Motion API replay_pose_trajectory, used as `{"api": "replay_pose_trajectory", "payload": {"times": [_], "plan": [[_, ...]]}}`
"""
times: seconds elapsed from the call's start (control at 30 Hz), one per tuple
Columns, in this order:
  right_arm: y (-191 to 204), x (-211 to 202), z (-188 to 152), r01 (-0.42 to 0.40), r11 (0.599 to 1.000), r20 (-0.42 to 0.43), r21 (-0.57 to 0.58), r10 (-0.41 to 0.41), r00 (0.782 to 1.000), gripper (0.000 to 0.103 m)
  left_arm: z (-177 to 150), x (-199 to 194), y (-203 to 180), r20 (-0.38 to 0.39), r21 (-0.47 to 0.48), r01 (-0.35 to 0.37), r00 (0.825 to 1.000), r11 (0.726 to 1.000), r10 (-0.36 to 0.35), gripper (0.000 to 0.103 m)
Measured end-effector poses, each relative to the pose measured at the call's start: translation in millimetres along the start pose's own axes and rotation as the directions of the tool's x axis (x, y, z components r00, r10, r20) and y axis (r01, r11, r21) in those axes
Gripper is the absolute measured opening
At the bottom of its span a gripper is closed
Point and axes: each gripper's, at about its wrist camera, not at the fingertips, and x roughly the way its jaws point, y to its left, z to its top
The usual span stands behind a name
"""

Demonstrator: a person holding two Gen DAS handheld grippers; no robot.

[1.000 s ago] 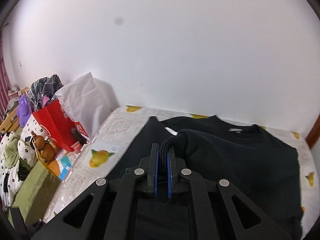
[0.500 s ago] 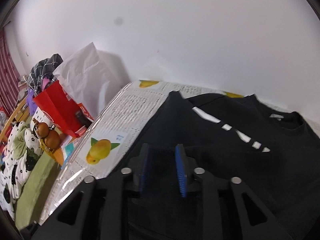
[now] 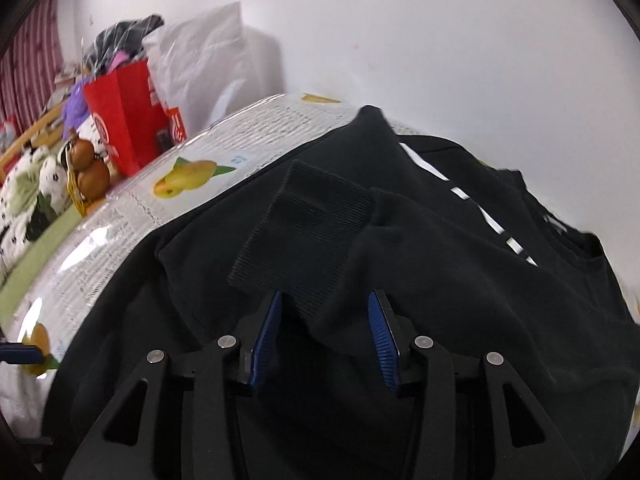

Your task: Fold small clothes

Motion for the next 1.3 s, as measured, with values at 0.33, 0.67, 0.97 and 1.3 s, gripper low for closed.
{"api": "replay_pose_trajectory", "payload": {"times": [0.33, 0.67, 0.97, 1.3], "plan": [[1, -11, -3, -0.017, 1.0, 0.011, -0.002, 0.017, 1.0, 0.022, 1, -1, -1, -0.015, -0.032, -0.005, 1.0, 0.999, 0.004, 0.082], [-69, -113, -66, 0.07, 0.969, 0.069, 0.239, -0.089, 0.994, 0.042, -9, -5, -14, -0.02, -0.015, -0.021, 1.0, 1.0, 0.02, 0.082], [-165, -222, -229, 0.424, 0.79, -0.112, 0.443, -0.421, 0.9, 0.046, -17, -2, -28, 0.048, 0.004, -0.063, 0.997, 0.998, 0.062, 0.04], [-189, -250, -348, 0.256, 0.671, -0.143, 0.696, -0.219, 0.965, 0.048, -25, -13, -12, 0.013, -0.174, 0.022, 1.0, 0.985, -0.02, 0.012]]}}
